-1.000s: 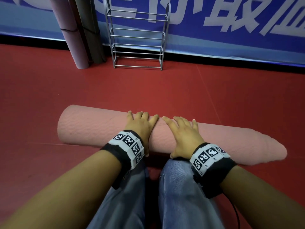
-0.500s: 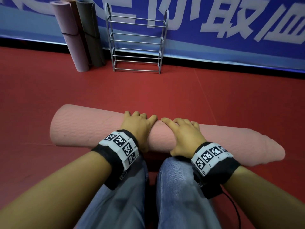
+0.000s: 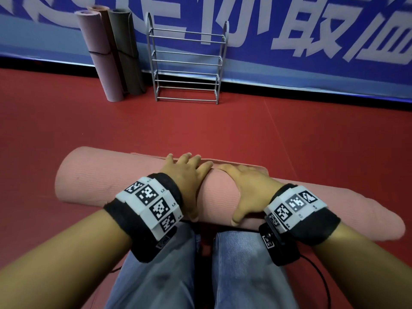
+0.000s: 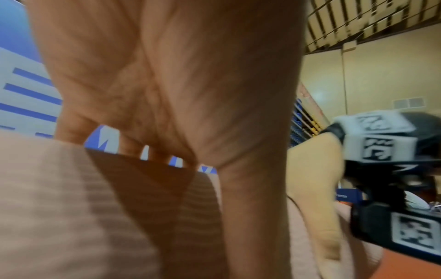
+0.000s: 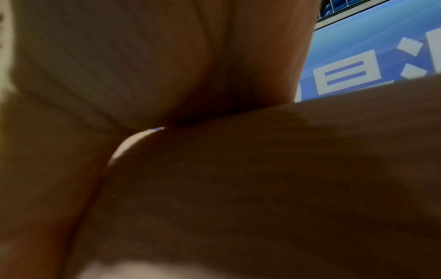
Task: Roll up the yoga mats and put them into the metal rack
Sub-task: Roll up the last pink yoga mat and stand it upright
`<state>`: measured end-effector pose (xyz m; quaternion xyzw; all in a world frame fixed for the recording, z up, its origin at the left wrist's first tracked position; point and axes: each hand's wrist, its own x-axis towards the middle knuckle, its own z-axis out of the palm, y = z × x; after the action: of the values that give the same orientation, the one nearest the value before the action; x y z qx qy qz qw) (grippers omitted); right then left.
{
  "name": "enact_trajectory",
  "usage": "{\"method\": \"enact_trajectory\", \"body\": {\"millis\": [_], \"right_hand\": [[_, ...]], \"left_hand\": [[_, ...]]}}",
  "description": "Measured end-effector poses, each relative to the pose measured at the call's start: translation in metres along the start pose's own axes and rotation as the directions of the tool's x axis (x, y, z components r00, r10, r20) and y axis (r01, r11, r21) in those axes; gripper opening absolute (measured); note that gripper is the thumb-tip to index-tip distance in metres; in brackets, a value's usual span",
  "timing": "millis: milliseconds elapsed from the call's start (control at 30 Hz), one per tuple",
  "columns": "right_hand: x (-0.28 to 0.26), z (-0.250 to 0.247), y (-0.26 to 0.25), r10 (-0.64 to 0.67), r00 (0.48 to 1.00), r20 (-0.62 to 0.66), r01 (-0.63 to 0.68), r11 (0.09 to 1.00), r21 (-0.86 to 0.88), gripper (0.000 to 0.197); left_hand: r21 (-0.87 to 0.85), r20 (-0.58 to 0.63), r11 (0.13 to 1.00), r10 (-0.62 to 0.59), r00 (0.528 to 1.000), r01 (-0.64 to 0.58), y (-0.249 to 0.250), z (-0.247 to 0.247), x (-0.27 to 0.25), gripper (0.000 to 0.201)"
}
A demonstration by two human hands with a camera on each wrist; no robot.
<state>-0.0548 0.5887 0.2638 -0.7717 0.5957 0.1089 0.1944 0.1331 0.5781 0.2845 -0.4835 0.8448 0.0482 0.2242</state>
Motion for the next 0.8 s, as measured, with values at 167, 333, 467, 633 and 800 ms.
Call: {"method": "enact_trajectory", "body": {"millis": [167, 333, 467, 633, 800], "right_hand": [[0.008, -0.001, 0.005, -0.025, 1.000, 0.013, 0.025, 1.000, 0.012, 0.139], [-0.008, 0.006, -0.005, -0.031, 0.999, -0.040, 0.026, 0.993, -0.115, 0.134], [-0.006, 0.026, -0.011, 0.018, 0.992, -0.122, -0.037, 0.986, -0.161, 0.144], [0.005, 0.024, -0.002, 0.016, 0.989, -0.148, -0.030, 0.995, -0.096, 0.142], [0.010, 0.025, -0.003, 0.009, 0.988, -0.152, -0.025, 0.995, -0.100, 0.139]], "left_hand": [[-0.010, -0.041, 0.999, -0.033, 0.999, 0.033, 0.008, 0.015, 0.000, 0.140], [-0.102, -0.023, 0.994, -0.029, 0.999, 0.027, -0.004, 0.006, 0.018, 0.130], [-0.132, 0.037, 0.991, -0.011, 0.999, 0.016, -0.011, 0.000, 0.033, 0.134], [-0.025, 0.065, 0.997, -0.077, 0.995, 0.078, 0.004, 0.010, 0.029, 0.144], [-0.040, 0.011, 0.995, -0.088, 0.996, 0.088, 0.002, 0.019, 0.031, 0.146]]}}
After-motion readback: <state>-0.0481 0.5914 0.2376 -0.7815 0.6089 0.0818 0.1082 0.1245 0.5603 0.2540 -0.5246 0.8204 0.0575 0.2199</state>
